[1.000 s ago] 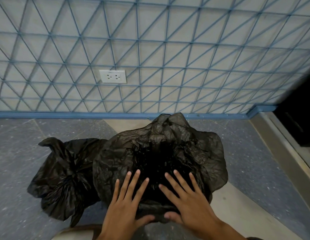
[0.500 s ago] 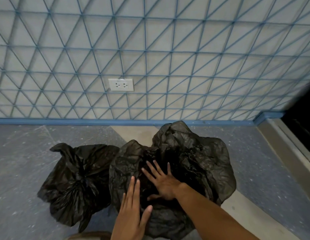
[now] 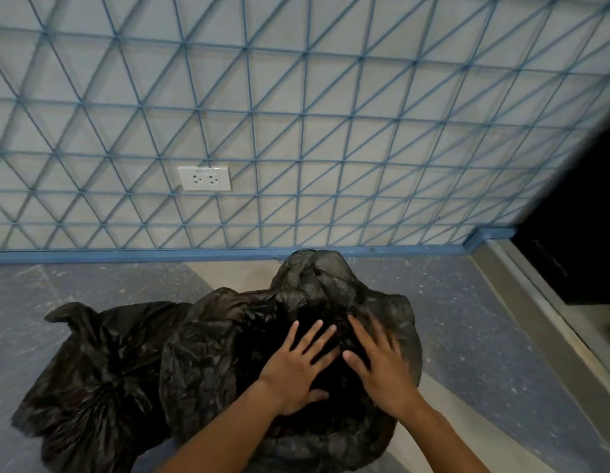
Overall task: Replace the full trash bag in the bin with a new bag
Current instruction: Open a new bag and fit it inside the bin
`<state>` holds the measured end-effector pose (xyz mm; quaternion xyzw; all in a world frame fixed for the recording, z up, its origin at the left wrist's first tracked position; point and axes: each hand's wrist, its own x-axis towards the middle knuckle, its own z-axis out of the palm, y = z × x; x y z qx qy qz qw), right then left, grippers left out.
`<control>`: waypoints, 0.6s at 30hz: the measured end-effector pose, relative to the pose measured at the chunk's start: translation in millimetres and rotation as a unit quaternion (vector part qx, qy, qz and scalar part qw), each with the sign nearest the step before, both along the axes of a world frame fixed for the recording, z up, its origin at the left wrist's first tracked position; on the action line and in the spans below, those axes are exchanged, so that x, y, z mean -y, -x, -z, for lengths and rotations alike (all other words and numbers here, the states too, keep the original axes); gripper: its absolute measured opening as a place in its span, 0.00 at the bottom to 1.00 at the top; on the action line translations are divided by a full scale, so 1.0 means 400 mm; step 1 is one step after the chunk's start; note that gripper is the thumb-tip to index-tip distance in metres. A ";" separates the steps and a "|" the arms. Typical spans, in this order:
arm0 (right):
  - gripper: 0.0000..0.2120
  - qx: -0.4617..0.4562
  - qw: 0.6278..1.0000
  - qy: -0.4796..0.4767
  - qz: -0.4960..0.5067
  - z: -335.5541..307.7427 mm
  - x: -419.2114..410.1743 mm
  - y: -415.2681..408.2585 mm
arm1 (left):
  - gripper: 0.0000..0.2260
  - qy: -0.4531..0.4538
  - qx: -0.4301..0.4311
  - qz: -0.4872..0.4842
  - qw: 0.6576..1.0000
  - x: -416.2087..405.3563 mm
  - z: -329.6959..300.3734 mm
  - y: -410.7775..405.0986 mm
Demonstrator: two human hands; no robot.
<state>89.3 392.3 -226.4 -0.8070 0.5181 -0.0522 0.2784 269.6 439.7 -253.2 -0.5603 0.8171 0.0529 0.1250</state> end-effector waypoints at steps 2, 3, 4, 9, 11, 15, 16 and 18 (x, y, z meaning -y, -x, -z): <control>0.24 0.132 0.988 -0.082 0.009 0.027 -0.002 0.004 | 0.33 -0.049 0.043 -0.004 0.998 0.033 0.055 0.002; 0.23 0.171 0.980 -0.099 0.010 0.032 -0.007 0.002 | 0.33 -0.074 0.062 -0.009 0.995 0.043 0.080 0.003; 0.24 0.190 0.975 -0.113 0.013 0.032 -0.011 0.001 | 0.33 -0.105 0.077 -0.014 0.991 0.050 0.101 0.004; 0.25 0.147 0.988 -0.029 0.038 0.014 -0.021 0.003 | 0.30 -0.260 0.156 -0.020 0.953 0.060 0.153 0.002; 0.23 0.181 0.979 0.008 0.092 -0.013 -0.031 0.010 | 0.28 -0.285 0.147 -0.015 0.947 0.067 0.142 0.002; 0.13 0.230 0.957 0.055 0.167 -0.050 -0.051 0.050 | 0.23 -0.203 0.052 -0.046 0.977 0.054 0.042 0.006; 0.12 0.233 0.954 0.058 0.178 -0.057 -0.055 0.061 | 0.20 -0.137 0.029 -0.037 0.990 0.043 0.011 0.003; 0.12 0.241 0.950 0.064 0.187 -0.068 -0.061 0.080 | 0.12 0.048 -0.018 -0.010 0.999 0.013 -0.030 -0.011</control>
